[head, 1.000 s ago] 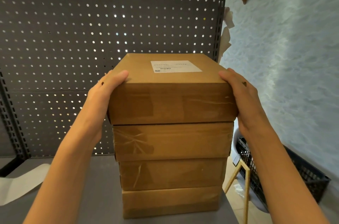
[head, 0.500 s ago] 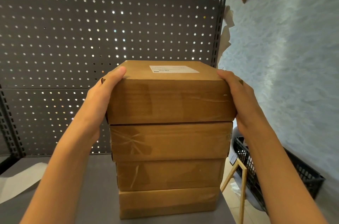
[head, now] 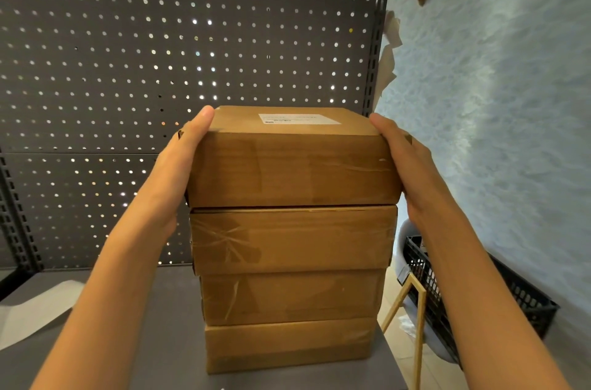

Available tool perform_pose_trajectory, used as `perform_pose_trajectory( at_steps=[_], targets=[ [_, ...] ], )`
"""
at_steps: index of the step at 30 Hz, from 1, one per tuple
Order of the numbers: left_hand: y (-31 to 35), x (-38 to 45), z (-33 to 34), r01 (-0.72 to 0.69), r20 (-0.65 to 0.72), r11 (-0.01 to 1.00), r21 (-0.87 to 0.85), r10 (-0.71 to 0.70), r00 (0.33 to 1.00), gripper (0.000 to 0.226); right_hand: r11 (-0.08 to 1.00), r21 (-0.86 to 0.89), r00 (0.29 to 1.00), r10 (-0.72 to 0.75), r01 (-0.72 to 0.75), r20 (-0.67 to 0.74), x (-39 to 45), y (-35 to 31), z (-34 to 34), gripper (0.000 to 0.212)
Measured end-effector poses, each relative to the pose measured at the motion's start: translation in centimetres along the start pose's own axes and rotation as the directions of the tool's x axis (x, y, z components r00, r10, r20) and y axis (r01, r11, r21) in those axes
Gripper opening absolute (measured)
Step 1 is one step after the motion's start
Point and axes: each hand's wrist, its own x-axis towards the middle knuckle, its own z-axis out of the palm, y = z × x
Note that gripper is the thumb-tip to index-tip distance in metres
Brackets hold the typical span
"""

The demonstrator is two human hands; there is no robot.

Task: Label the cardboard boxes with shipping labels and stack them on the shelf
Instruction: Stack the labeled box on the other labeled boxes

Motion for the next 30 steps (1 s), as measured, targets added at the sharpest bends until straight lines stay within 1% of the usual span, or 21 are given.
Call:
perform_pose_trajectory(
  at_steps=[1, 2, 3, 5, 7, 10, 13, 15, 18, 23, 26, 30],
  targets=[
    [-0.1, -0.2, 0.3, 0.036, 0.007, 0.999, 0.004, -0.036, 0.999, 0.061, 1.000, -0.011, 1.000, 0.001, -0.001, 0.003, -0.1, -0.1, 0.0, 0.057],
    [-0.4, -1.1, 0.1, 0.031, 0.029, 0.999, 0.019, -0.031, 0.999, 0.078, 1.000, -0.019, 1.000, -0.001, 0.001, 0.007, -0.2, -0.1, 0.0, 0.057],
    [-0.9, -1.4, -0.2, 0.016, 0.036, 0.999, 0.038, -0.017, 0.999, 0.085, 1.000, -0.024, 1.000, -0.004, 0.005, 0.011, -0.4, -0.2, -0.1, 0.057],
    [-0.9, -0.9, -0.2, -0.019, 0.016, 0.998, 0.058, 0.018, 1.000, 0.082, 0.999, -0.026, 1.000, -0.019, 0.019, 0.017, -0.8, -0.3, -0.3, 0.055],
    [-1.2, -0.8, -0.1, -0.094, -0.019, 0.994, 0.064, 0.095, 0.995, 0.076, 0.998, -0.033, 0.999, -0.046, 0.046, 0.008, -1.3, -0.4, -0.6, 0.053],
    [-2.1, -2.0, -0.2, -0.279, -0.093, 0.923, 0.263, 0.312, 0.945, 0.079, 0.994, -0.047, 0.995, -0.097, 0.096, -0.028, -2.1, -0.5, -1.0, 0.056],
    [-2.4, -3.2, -0.5, -0.346, -0.133, 0.844, 0.410, 0.431, 0.892, 0.083, 0.980, -0.105, 0.982, -0.176, 0.168, -0.071, -3.2, -0.4, -1.3, 0.059],
    [-2.6, -4.1, -0.6, -0.370, -0.136, 0.771, 0.519, 0.501, 0.854, 0.080, 0.963, -0.168, 0.970, -0.228, 0.211, -0.090, -4.0, -0.2, -1.5, 0.061],
    [-3.0, -5.5, -0.8, -0.371, -0.140, 0.665, 0.648, 0.583, 0.800, 0.070, 0.931, -0.254, 0.950, -0.295, 0.262, -0.100, -5.4, 0.4, -1.8, 0.061],
    [-4.5, -7.8, -1.2, -0.368, -0.120, 0.549, 0.750, 0.660, 0.742, 0.050, 0.868, -0.365, 0.906, -0.405, 0.338, -0.126, -8.2, 2.1, -2.4, 0.057],
    [-5.4, -9.1, -1.6, -0.360, -0.090, 0.493, 0.792, 0.678, 0.730, 0.040, 0.825, -0.445, 0.893, -0.436, 0.349, -0.109, -9.8, 3.3, -2.5, 0.055],
    [-6.4, -11.1, -2.3, -0.351, -0.061, 0.440, 0.827, 0.690, 0.721, 0.032, 0.747, -0.542, 0.874, -0.484, 0.385, -0.047, -11.8, 4.5, -2.4, 0.048]
  ],
)
